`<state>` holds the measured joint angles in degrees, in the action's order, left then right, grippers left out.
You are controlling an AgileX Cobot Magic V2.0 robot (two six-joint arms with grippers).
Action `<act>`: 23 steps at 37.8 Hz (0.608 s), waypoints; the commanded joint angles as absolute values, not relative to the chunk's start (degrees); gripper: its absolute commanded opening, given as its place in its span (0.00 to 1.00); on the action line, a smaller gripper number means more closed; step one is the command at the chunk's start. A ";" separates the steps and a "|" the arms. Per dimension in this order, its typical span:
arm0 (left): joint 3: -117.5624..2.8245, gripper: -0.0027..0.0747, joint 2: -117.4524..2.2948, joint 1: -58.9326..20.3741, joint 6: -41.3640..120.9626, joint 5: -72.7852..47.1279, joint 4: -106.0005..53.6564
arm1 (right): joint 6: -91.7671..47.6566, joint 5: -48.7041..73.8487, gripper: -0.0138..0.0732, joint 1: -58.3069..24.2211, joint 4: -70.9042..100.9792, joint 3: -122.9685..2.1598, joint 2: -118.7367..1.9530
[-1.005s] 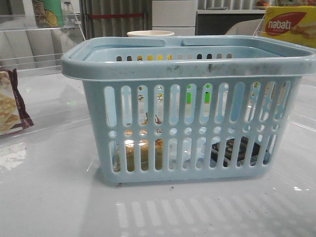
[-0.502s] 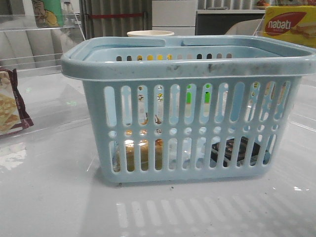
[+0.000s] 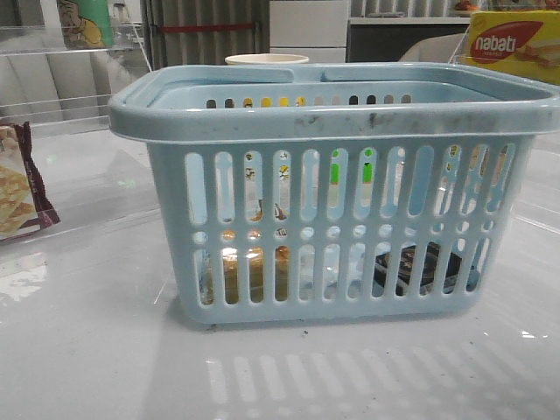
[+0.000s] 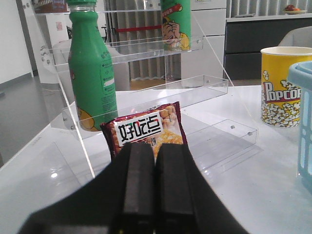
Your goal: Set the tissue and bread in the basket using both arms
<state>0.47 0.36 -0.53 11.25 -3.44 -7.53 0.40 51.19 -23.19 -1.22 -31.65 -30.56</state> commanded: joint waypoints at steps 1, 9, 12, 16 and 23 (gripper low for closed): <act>0.32 0.15 1.38 -0.55 10.84 1.60 -8.13 | 0.49 48.15 0.22 -23.13 -1.74 -33.19 -30.73; 0.32 0.15 1.38 -0.55 10.84 1.60 -8.13 | 0.49 48.53 0.22 -22.73 -1.82 -33.11 -28.97; 0.32 0.15 1.38 -0.55 10.84 1.60 -8.13 | 0.49 48.46 0.22 -20.35 -1.75 -32.91 -26.76; 0.32 0.15 1.38 -0.55 10.84 1.60 -8.13 | -0.57 46.16 0.22 -15.67 -1.64 -31.03 -23.02; 0.32 0.15 1.38 -0.55 10.84 1.60 -8.13 | -6.89 33.15 0.22 -8.62 -1.45 -22.47 -14.57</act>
<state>0.47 0.36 -0.53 11.25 -3.44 -7.53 -4.41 43.44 -11.84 -1.22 -24.46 -17.32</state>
